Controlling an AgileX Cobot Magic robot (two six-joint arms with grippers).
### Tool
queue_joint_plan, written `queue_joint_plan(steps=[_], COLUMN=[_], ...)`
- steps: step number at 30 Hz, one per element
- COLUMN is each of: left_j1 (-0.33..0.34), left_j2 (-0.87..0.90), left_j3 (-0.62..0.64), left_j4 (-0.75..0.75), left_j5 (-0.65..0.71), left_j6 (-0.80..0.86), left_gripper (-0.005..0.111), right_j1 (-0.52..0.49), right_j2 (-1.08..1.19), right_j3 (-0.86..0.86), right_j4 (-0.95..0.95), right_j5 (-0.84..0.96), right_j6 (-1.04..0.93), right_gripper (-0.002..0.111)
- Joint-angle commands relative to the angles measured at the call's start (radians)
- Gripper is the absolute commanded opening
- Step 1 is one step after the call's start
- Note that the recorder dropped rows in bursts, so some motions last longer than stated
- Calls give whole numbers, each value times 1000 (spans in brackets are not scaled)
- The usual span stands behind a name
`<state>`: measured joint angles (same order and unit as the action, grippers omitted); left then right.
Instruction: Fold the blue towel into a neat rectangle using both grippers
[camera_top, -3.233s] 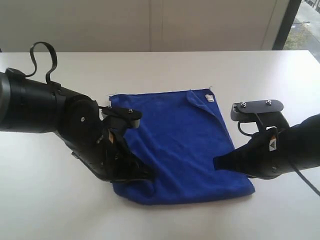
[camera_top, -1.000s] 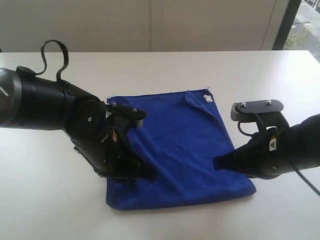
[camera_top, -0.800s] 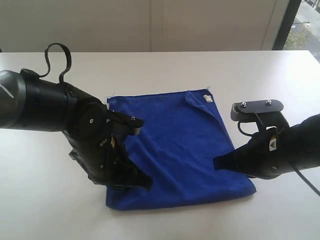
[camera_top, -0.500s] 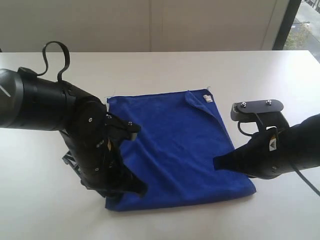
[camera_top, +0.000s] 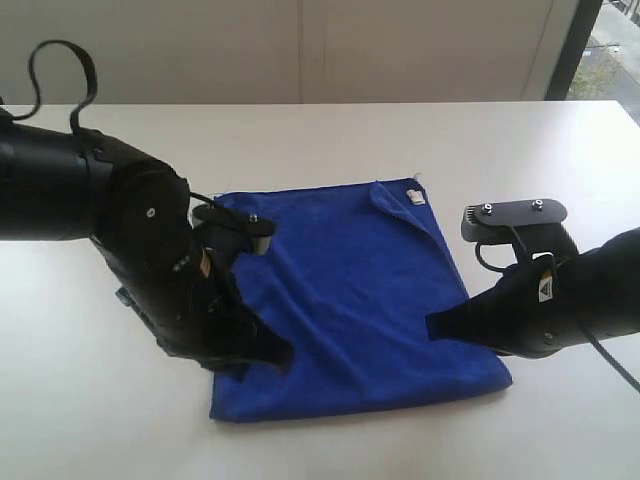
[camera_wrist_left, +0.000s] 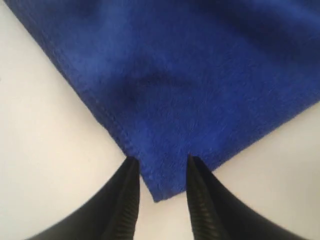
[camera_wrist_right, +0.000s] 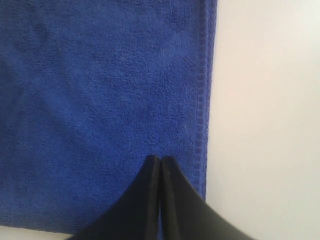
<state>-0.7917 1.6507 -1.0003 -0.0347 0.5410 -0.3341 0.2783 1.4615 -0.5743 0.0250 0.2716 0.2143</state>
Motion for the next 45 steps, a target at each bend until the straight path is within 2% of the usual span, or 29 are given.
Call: queue_joint_plan(steps=[1, 4, 12, 30, 33, 38, 45], left_j1=[1, 1, 1, 1, 1, 1, 1], left_j2=[-16, 16, 103, 92, 57, 22, 102], left_j3=[-2, -2, 1, -18, -34, -36, -36], left_j4=[6, 6, -2, 8, 18, 18, -16], left_j5=[-103, -114, -18, 106, 92, -23, -50], left_j6=[-3, -5, -5, 47, 47, 47, 47], left_gripper=[37, 37, 37, 37, 37, 37, 37], right_j1=[0, 0, 0, 0, 0, 0, 0], right_j2=[-4, -4, -4, -4, -4, -2, 76], right_j3=[5, 5, 5, 5, 5, 5, 5], right_j4=[-2, -2, -2, -2, -2, -2, 0], right_j5=[-11, -7, -7, -7, -4, -4, -19], right_j6=[-10, -10, -10, -10, -10, -14, -16], right_gripper=[0, 0, 0, 0, 0, 0, 0])
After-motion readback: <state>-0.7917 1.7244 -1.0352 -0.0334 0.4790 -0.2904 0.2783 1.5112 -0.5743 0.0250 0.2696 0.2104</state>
